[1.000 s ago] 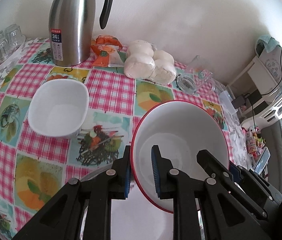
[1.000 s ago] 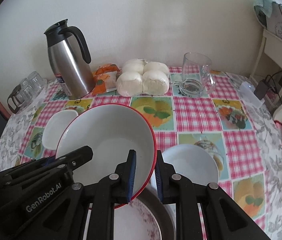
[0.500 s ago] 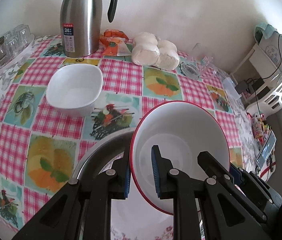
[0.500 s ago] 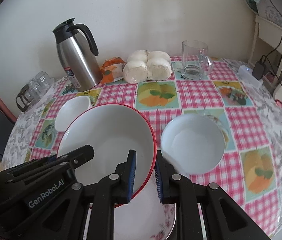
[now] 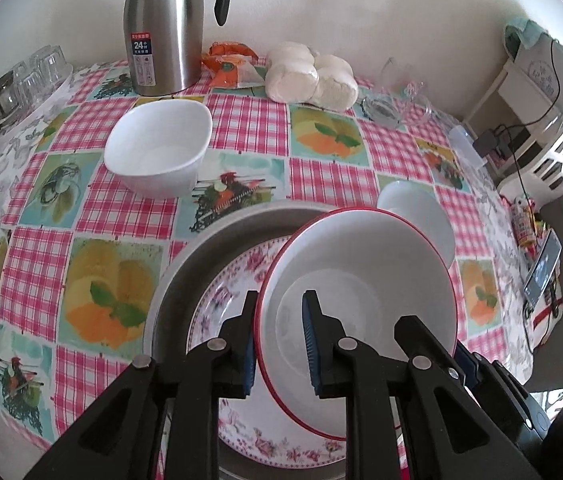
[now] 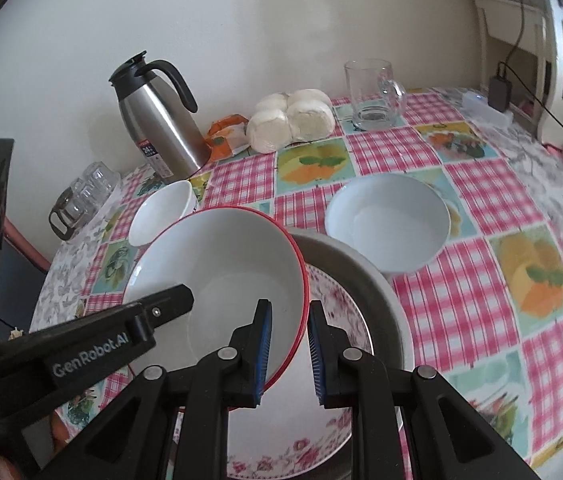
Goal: Organize plates and bowls
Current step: 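Carry the red-rimmed bowl over the basin and lower it onto the floral plate, then open the right gripper and release the red-rimmed bowl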
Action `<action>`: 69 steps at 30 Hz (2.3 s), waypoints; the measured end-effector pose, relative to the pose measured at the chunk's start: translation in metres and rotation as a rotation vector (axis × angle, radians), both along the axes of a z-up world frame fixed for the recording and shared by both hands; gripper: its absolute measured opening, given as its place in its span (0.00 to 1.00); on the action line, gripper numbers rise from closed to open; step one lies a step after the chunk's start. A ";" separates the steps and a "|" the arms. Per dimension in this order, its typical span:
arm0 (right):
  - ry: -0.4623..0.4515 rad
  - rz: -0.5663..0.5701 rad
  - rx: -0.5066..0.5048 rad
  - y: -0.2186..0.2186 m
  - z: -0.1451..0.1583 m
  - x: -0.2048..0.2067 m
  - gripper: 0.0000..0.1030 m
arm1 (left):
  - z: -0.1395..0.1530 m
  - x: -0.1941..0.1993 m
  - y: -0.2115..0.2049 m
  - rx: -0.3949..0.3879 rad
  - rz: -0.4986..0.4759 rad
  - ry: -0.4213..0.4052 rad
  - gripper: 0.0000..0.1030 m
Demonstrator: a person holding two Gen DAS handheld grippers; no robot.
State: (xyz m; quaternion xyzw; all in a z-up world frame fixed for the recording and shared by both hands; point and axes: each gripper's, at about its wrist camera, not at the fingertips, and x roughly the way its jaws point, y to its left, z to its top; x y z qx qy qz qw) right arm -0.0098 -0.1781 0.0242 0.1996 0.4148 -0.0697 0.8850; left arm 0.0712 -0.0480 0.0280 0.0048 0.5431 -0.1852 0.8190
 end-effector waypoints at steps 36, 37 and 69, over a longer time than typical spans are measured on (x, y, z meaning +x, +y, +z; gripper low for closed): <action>0.062 -0.005 -0.020 0.013 -0.024 -0.005 0.19 | -0.028 -0.001 0.008 0.018 0.019 0.095 0.22; 0.060 -0.004 -0.019 0.013 -0.024 -0.004 0.19 | -0.028 -0.001 0.008 0.017 0.019 0.094 0.22; 0.019 -0.045 0.010 0.002 -0.016 -0.008 0.25 | -0.009 0.000 0.026 -0.040 0.104 0.059 0.39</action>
